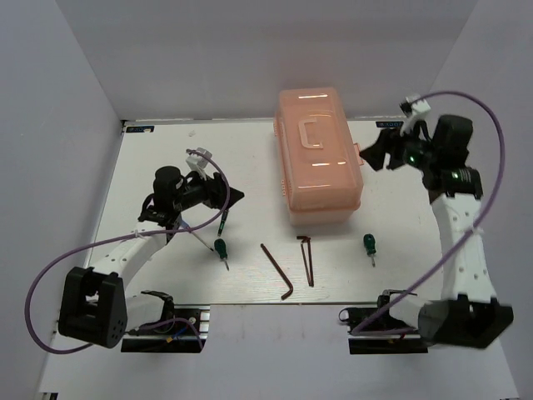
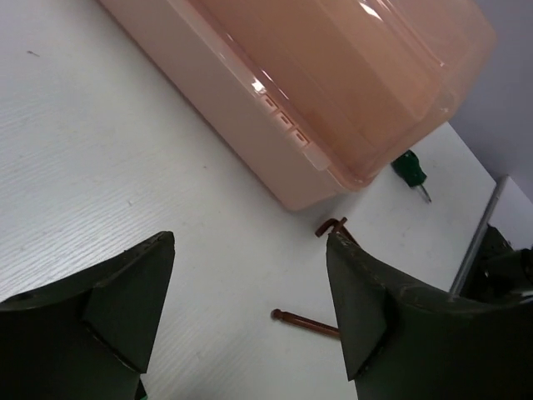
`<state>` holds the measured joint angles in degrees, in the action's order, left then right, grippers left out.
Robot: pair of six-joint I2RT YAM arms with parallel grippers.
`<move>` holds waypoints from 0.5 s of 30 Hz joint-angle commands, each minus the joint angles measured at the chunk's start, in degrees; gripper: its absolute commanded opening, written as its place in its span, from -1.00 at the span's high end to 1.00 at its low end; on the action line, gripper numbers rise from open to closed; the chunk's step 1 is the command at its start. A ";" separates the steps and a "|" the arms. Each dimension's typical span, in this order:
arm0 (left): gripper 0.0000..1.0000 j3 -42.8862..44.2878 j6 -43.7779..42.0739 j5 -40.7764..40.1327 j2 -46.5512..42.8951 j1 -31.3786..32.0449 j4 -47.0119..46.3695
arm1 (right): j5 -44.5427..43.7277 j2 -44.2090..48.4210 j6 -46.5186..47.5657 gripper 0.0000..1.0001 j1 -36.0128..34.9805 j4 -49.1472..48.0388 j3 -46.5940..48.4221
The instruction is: Sort the tools into containers
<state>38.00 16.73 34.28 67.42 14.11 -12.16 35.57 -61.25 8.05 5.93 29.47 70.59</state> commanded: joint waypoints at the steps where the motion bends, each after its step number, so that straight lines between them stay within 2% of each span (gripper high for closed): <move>1: -0.67 1.90 0.76 9.30 2.10 0.31 -4.35 | -3.49 -10.60 -7.44 -0.34 -5.66 -3.72 10.25; 4: -0.74 1.90 0.76 10.81 3.77 0.31 -4.36 | -9.53 -21.07 -11.30 -0.32 -12.95 -3.11 19.22; 5: -0.74 2.43 0.24 10.81 3.77 0.31 -4.36 | -11.12 -24.06 -11.65 -0.24 -17.32 -3.19 23.50; 7: -0.76 2.43 -0.47 10.11 3.77 0.31 -2.61 | -19.45 -26.71 -12.18 -0.20 -21.20 -1.80 27.74; 8: -0.76 2.43 -1.25 9.58 3.77 0.31 -2.60 | -20.62 -30.47 -12.27 -0.20 -23.23 -1.44 28.98; 15: -0.79 2.96 -2.31 9.05 3.77 0.31 -1.46 | -37.21 -39.90 -15.96 -0.20 -30.79 -0.82 37.67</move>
<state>38.83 16.05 41.91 71.94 14.11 -13.76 9.63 -99.70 -4.86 -23.75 28.42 103.11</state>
